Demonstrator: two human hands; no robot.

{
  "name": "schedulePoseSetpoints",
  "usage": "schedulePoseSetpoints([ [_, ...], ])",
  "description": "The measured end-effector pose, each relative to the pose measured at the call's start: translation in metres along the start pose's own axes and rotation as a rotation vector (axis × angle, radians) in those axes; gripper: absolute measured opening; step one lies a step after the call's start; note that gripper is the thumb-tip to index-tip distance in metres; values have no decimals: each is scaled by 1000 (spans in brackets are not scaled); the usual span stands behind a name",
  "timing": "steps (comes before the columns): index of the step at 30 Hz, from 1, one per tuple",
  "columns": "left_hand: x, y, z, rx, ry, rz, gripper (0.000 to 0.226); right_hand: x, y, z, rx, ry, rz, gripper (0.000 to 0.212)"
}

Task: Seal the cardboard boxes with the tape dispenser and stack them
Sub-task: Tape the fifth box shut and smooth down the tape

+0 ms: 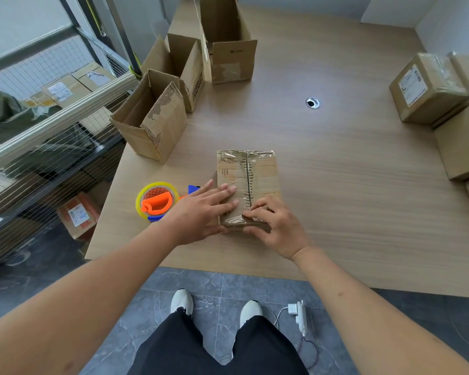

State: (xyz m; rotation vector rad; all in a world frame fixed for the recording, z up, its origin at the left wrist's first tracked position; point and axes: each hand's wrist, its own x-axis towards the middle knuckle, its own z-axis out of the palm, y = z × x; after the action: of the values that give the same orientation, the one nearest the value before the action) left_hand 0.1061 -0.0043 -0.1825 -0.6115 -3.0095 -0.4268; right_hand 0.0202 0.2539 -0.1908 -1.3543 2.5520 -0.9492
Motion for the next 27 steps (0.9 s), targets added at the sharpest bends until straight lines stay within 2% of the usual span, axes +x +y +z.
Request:
schedulePoseSetpoints([
  [2,-5,-2,5,48,82,21,65,-5,3,-9,25,-14,-28,28],
  [6,-6,2,11,-57,115,0,66,-15,11,-22,-46,139,54,24],
  [11,-4,-4,7,-214,9,-52,71,-20,9,-9,-102,194,97,17],
  [13,-3,-9,0,-193,-42,-29,74,-21,10,-9,-104,184,89,16],
  [18,12,-9,-7,-98,7,-3,63,-19,12,-14,-80,144,104,16],
  [23,21,5,-14,-63,-61,-95,54,-22,1,-7,-75,202,187,10],
  [27,24,27,-16,-85,-108,-128,50,-26,-7,-8,-15,146,226,14],
])
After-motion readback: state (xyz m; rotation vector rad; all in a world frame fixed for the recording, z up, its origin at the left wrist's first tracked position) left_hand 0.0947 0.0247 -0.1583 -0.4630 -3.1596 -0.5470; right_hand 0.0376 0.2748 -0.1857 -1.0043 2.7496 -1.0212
